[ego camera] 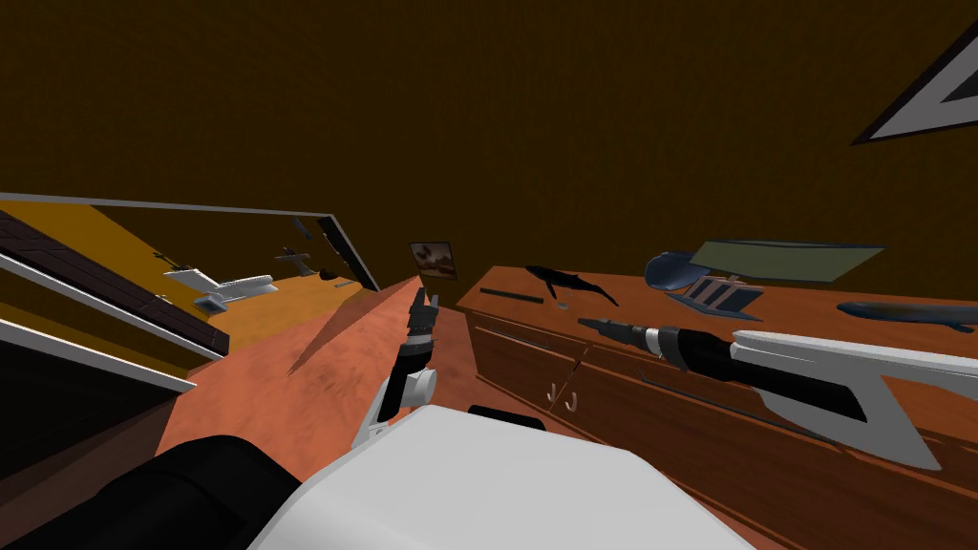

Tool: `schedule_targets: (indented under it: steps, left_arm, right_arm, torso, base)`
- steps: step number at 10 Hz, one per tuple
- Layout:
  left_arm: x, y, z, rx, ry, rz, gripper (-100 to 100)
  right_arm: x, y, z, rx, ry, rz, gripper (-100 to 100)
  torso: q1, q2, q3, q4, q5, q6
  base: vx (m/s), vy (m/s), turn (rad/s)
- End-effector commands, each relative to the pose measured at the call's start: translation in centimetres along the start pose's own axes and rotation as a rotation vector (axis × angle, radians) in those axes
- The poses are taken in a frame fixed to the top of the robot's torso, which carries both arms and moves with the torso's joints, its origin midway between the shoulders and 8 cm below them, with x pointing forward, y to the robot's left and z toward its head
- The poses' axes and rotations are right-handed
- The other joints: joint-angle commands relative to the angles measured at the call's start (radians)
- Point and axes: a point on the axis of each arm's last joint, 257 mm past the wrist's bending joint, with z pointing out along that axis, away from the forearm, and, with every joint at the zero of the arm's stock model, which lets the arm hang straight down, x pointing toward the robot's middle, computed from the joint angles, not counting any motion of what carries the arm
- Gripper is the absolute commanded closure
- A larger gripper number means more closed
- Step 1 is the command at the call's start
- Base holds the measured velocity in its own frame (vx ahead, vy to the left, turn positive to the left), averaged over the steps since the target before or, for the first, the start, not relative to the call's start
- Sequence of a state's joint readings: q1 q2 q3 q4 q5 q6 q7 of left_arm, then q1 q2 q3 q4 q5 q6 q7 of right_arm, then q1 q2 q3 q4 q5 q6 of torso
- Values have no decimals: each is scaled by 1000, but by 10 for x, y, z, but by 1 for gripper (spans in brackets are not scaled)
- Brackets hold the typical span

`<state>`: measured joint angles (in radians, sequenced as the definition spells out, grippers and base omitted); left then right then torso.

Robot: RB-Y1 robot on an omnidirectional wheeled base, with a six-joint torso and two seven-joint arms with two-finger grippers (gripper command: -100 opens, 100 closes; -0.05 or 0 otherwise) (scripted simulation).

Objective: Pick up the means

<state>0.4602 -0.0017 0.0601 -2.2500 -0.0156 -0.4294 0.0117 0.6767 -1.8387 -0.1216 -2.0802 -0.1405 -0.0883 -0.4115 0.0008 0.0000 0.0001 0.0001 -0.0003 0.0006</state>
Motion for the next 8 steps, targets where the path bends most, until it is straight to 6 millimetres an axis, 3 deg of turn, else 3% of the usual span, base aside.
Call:
schedule_targets:
  steps: [1, 8]
  left_arm:
    - [0, 0, 0, 0, 0, 0, 0]
    - [0, 0, 0, 0, 0, 0, 0]
  right_arm:
    - [-8, -13, 0, 51, 7, -11, -100]
    - [-15, -19, 5, 111, 55, -97, -100]
  torso:
    - [0, 0, 0, 0, 0, 0]
    - [0, 0, 0, 0, 0, 0]
  base:
    - [-7, 8, 51]
    - [-3, 3, 17]
